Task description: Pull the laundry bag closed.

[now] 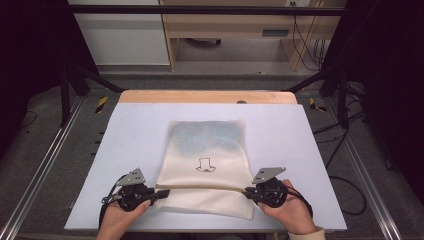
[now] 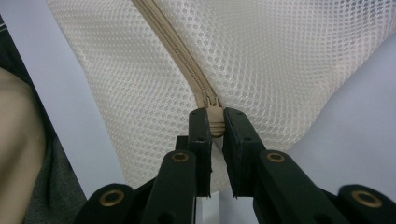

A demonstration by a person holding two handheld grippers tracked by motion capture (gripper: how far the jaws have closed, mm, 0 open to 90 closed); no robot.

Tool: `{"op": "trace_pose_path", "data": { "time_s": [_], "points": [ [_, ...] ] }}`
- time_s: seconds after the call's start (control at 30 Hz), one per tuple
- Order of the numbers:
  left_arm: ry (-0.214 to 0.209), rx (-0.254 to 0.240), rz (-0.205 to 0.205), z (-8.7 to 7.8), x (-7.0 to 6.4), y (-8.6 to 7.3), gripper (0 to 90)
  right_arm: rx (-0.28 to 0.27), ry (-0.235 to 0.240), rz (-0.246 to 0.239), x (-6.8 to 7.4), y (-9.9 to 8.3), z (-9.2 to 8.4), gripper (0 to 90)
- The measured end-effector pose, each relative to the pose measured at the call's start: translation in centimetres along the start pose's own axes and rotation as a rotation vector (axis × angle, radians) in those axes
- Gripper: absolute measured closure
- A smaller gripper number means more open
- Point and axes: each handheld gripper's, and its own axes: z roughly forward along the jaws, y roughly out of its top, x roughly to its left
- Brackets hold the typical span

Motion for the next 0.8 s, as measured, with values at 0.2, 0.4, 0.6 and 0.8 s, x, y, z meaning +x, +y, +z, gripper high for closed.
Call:
{"op": "trace_pose_path", "data": {
  "time_s": [0.2, 0.4, 0.6, 0.8],
  "points": [
    [0.001, -0.002, 0.0, 0.0, 0.0, 0.0, 83.7, 0.003, -0.005, 0.008, -0.2, -0.3, -0.3, 81.8],
    [-0.001, -0.001, -0.001, 0.0, 0.0, 0.0, 83.7, 0.009, -0.012, 0.03, -0.4, -0.7, -0.6, 81.8],
    [0.001, 0.002, 0.0, 0.0, 0.0, 0.0, 83.7, 0.005, -0.018, 0.027, -0.5, -1.0, -0.7, 81.8],
    [0.004, 0.004, 0.0, 0.0, -0.1, 0.0, 83.7, 0.01, -0.022, 0.042, -0.6, -1.5, -1.0, 81.7]
  ]
}}
